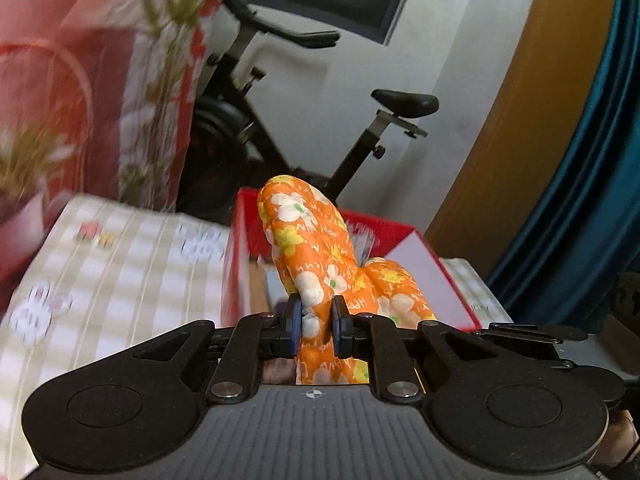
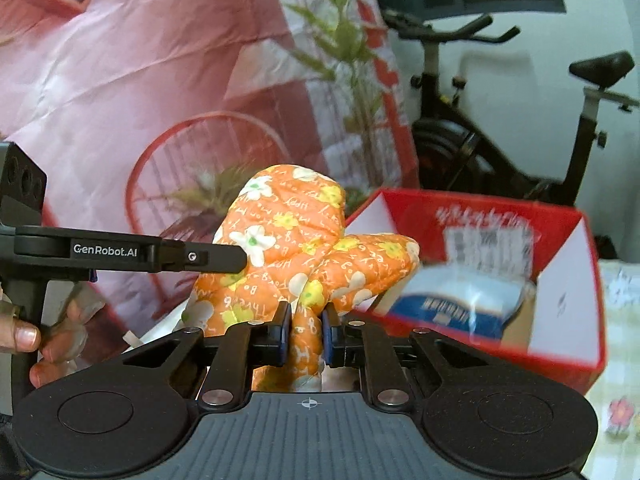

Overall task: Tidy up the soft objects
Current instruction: 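Lift the oven mitt with the left tool and lower it into the box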

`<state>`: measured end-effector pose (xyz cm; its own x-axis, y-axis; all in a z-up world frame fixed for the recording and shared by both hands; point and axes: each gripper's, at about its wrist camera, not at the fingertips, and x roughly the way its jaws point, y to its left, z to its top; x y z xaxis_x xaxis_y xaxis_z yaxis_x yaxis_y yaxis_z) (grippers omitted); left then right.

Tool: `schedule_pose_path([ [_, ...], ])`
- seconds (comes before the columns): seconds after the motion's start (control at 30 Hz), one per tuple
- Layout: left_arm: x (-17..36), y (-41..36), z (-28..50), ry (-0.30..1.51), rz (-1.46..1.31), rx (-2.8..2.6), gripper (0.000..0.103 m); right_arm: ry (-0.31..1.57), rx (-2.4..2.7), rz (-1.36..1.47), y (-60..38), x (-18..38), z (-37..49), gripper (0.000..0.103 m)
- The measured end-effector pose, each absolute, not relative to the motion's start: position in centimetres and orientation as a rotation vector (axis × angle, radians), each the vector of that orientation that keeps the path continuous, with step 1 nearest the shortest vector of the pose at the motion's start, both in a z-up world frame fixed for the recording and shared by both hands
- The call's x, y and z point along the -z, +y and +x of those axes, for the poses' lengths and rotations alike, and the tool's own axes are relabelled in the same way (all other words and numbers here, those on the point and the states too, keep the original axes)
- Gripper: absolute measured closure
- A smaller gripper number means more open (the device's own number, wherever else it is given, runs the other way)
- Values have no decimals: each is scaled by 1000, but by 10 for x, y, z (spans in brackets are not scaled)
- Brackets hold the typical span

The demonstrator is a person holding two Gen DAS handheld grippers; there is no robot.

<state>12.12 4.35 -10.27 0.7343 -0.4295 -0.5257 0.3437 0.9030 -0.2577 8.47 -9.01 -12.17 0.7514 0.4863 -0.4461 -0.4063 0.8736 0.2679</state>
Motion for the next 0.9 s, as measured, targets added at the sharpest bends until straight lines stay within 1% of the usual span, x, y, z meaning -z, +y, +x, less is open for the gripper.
schedule_pose_path([
  [0.17, 101, 25, 167, 599, -124, 429, 87, 489, -432, 143, -103, 114, 121, 89],
  [0.3, 109, 16, 199, 616, -115, 424, 87, 497, -401, 160, -112, 121, 155, 89],
  [0.57, 139, -3, 247, 671, -79, 421, 87, 568, -331, 214, -122, 163, 208, 90],
  [0.77, 163, -4, 266, 737, -24, 387, 86, 680, -277, 266, -119, 198, 237, 90],
  [0.8, 165, -3, 266, 742, -13, 381, 85, 702, -278, 274, -117, 203, 241, 90],
  [0.87, 165, 0, 266, 755, 4, 370, 79, 739, -283, 279, -113, 211, 245, 91],
  [0.9, 165, 1, 266, 754, 9, 370, 71, 753, -280, 271, -110, 214, 247, 91],
])
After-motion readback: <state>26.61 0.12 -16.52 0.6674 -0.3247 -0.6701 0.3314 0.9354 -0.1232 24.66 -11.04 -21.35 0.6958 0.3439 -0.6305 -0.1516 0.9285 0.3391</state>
